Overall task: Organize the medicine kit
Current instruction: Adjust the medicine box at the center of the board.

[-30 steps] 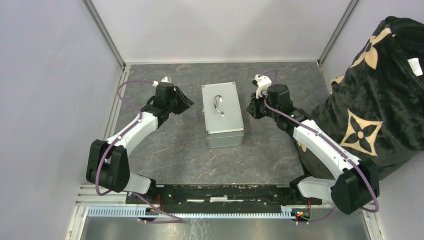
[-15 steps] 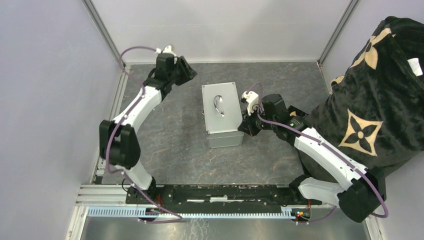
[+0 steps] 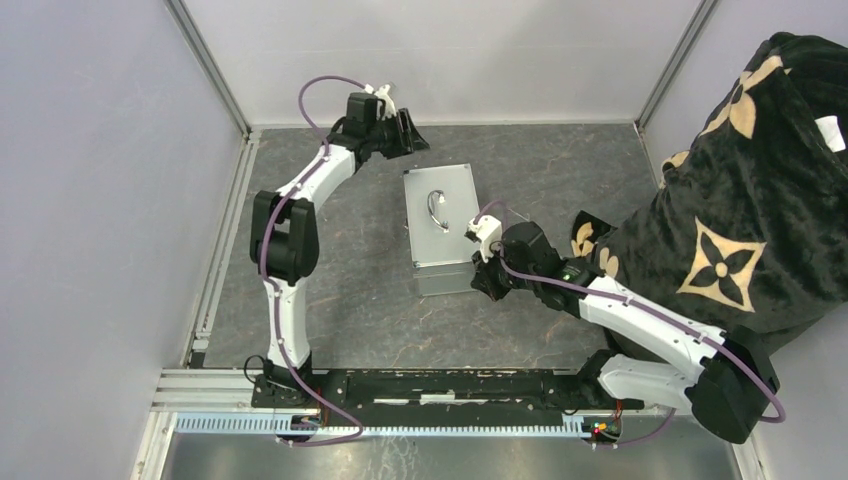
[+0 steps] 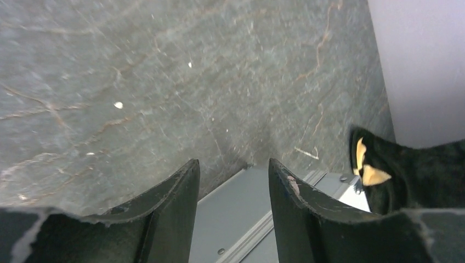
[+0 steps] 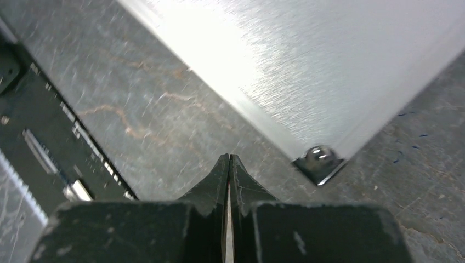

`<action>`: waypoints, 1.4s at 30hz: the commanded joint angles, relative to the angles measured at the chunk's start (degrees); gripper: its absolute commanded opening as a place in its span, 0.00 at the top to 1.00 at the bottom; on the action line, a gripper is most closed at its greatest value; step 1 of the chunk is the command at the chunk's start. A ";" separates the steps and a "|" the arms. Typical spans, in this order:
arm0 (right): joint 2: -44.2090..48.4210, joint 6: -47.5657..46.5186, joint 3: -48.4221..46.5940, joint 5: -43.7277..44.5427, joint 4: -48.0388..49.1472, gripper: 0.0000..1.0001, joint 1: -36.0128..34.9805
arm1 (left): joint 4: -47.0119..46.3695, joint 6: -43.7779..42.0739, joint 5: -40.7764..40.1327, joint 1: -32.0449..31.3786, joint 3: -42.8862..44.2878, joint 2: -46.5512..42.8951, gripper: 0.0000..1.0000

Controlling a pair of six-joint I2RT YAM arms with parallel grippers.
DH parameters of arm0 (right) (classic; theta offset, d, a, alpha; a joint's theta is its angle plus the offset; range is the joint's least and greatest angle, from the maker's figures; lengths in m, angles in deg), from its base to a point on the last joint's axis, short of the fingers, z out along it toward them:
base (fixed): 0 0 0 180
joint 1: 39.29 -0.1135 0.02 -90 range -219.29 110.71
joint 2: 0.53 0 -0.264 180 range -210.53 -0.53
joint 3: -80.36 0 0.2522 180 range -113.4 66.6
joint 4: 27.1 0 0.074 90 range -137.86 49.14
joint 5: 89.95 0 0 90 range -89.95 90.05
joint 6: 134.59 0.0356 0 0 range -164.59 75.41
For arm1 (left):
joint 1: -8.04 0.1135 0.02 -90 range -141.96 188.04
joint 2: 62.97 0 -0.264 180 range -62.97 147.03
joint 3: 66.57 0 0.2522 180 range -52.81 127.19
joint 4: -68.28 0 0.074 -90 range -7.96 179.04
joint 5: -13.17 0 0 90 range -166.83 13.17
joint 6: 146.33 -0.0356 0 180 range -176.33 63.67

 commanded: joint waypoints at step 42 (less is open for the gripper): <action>-30.43 2.71 -33.04 12.46 12.69 0.88 28.14 | 19.91 -0.92 -16.43 -13.20 -37.09 -45.53 0.45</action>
